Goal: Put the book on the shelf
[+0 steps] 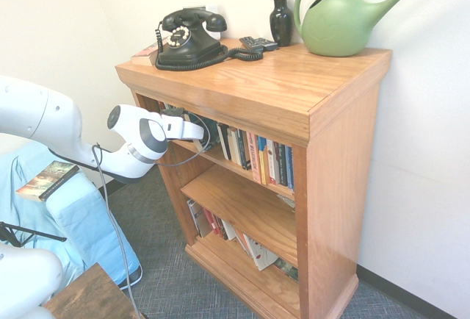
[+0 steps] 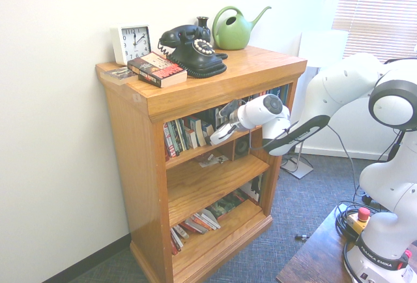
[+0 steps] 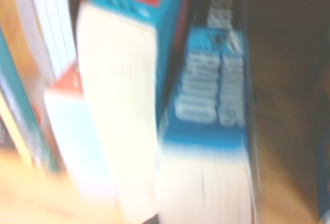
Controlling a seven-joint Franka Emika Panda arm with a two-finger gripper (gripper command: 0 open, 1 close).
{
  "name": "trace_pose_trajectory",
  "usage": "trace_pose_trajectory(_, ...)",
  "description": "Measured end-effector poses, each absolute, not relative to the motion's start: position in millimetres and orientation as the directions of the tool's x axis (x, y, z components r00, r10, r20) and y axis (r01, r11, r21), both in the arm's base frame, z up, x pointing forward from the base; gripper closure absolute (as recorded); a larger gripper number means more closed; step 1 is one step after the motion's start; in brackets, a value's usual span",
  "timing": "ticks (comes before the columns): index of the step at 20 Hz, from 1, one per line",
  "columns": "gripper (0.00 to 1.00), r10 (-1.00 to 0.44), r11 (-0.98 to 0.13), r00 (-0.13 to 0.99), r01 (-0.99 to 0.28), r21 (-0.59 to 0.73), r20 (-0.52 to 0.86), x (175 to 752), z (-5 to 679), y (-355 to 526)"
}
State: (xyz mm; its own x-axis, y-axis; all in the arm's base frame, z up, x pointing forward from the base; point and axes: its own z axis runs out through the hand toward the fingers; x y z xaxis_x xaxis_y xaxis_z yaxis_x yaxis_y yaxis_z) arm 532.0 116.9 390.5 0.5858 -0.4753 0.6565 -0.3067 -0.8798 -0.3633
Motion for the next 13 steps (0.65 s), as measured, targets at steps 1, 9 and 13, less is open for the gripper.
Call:
trace_pose_trajectory(1,0.00,-0.466,-0.885,0.599,-0.302,-0.355,0.651,524.5,387.8,119.7)
trace_pose_trajectory(9,0.00,-0.485,-0.875,0.637,-0.339,-0.346,0.600,479.4,377.4,152.1)
trace_pose_trajectory(13,0.00,-0.479,-0.873,0.664,-0.426,-0.236,0.575,451.2,372.4,159.1)
